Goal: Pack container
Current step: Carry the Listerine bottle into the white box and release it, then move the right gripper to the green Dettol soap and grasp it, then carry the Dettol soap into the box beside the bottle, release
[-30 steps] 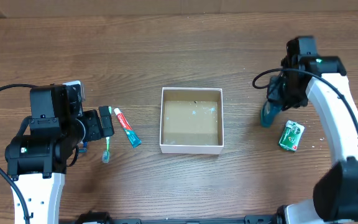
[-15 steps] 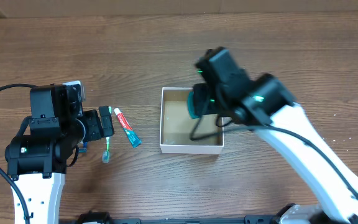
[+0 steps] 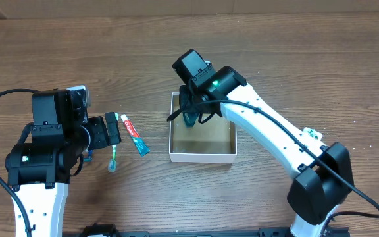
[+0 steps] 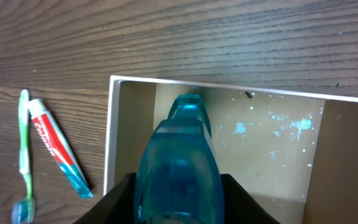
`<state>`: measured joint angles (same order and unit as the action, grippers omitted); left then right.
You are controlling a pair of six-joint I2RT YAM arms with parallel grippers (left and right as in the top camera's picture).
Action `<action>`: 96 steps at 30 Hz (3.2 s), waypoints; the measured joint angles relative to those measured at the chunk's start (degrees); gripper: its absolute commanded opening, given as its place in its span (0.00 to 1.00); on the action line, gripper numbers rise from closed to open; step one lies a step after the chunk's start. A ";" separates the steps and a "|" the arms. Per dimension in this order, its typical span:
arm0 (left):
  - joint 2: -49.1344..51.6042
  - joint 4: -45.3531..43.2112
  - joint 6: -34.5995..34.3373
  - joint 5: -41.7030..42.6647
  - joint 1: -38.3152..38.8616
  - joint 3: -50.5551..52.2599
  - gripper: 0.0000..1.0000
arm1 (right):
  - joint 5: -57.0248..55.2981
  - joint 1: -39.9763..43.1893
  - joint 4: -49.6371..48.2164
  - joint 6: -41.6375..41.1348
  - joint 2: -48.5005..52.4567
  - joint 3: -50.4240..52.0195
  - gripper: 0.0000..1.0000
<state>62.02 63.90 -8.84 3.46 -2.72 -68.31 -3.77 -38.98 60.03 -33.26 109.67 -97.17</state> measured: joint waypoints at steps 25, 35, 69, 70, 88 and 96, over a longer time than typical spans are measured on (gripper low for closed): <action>0.04 0.00 0.00 0.00 0.00 0.00 1.00 | 1.16 -0.07 3.67 5.03 -1.03 -9.05 0.96; 0.04 0.00 0.00 0.02 0.00 -0.09 1.00 | -9.42 27.36 32.11 -1.05 -12.04 -26.01 1.00; 0.04 0.00 0.00 0.02 0.00 -0.39 1.00 | 4.20 55.39 -15.54 19.10 -14.05 45.51 1.00; 0.04 -0.02 0.00 0.00 0.00 -0.39 1.00 | 3.69 55.36 -15.69 19.32 -12.98 45.40 1.00; 0.04 -0.04 0.00 0.00 0.00 -0.39 1.00 | 5.62 55.32 -4.46 19.28 -10.23 37.38 0.41; 0.04 0.00 0.00 0.02 0.00 -0.39 1.00 | 5.77 42.23 6.95 18.45 -21.99 17.16 0.40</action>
<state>62.06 63.90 -8.84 3.49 -2.72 -68.71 2.00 3.25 66.98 -14.81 87.68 -80.01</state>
